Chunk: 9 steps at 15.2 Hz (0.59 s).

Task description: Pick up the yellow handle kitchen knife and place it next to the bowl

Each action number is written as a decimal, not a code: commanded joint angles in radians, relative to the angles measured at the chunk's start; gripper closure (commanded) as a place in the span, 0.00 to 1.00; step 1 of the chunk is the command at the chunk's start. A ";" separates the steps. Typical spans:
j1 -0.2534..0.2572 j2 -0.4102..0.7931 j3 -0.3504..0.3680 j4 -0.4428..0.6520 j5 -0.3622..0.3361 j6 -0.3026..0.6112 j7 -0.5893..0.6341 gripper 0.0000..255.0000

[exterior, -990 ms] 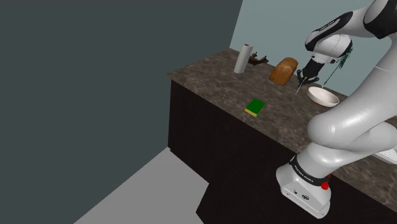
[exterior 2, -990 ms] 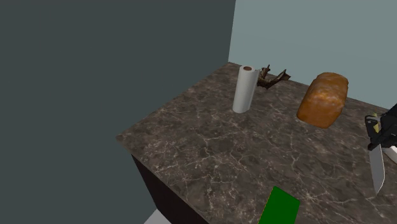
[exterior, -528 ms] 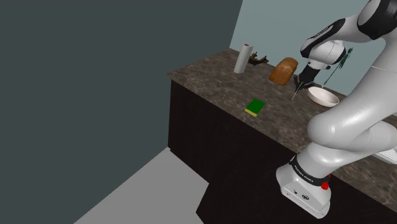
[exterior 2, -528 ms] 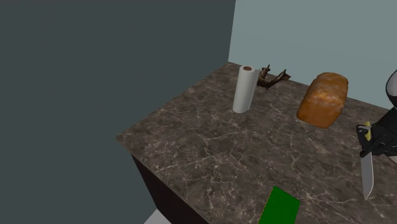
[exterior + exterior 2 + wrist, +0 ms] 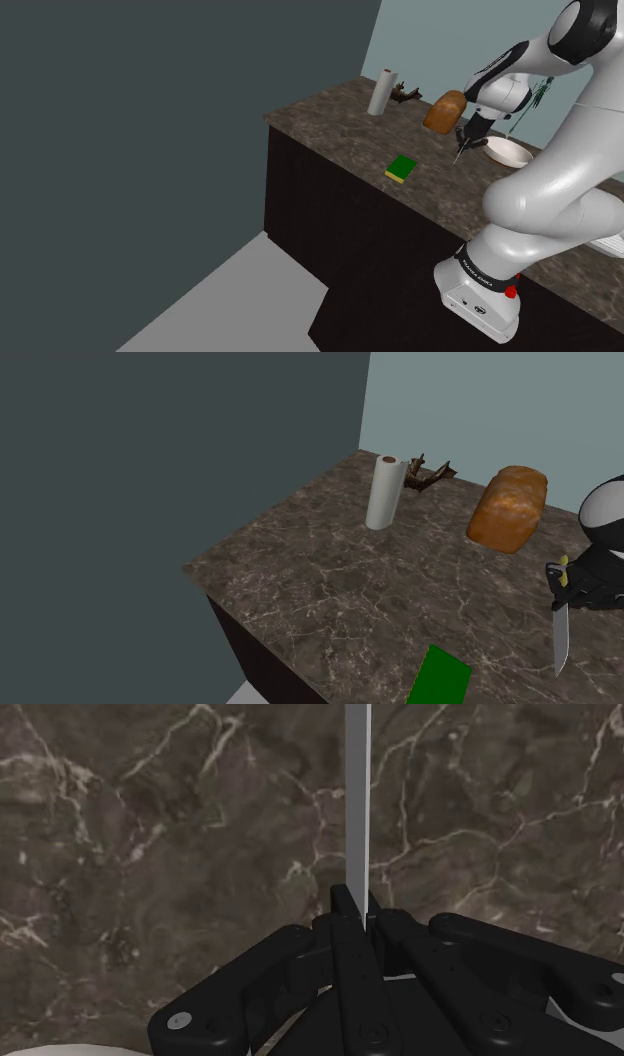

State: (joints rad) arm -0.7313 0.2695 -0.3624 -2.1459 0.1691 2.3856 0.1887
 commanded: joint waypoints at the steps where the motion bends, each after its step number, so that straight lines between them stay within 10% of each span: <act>1: -0.002 0.008 0.002 -0.001 0.005 0.009 -0.004 1.00; 7: -0.002 0.008 0.002 -0.001 0.005 0.009 -0.004 1.00; 8: -0.002 0.008 0.002 -0.001 0.005 0.009 -0.004 0.00; 9: -0.002 0.008 0.002 -0.001 0.005 0.009 -0.004 0.00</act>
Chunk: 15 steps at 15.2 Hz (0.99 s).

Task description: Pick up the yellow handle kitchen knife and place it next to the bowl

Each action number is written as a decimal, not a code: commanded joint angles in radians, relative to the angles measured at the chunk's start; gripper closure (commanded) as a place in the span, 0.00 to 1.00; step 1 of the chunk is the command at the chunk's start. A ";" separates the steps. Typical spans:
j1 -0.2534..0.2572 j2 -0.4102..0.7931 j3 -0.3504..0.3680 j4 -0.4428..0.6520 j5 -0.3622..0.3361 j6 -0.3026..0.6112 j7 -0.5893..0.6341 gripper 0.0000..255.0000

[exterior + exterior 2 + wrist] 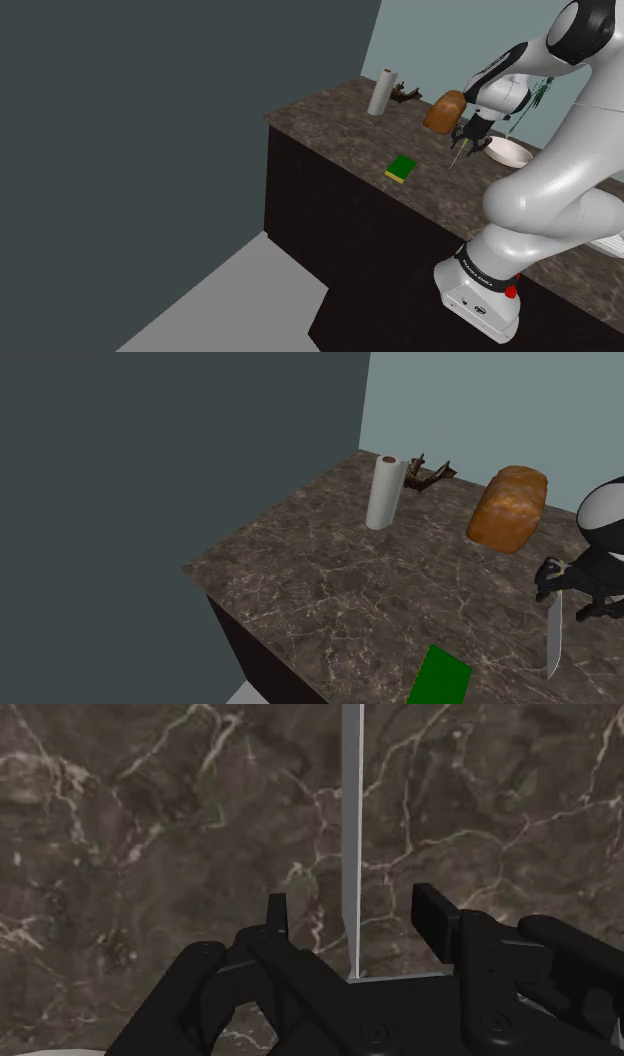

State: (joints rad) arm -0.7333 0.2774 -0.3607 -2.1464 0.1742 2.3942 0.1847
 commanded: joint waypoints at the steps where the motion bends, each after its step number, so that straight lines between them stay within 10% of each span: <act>1: 0.000 0.000 0.000 0.000 0.000 0.000 0.000 0.00; 15: 0.013 -0.087 -0.019 0.030 -0.053 -0.110 0.036 0.00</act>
State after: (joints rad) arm -0.7205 0.1910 -0.3800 -2.1159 0.1215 2.2847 0.2204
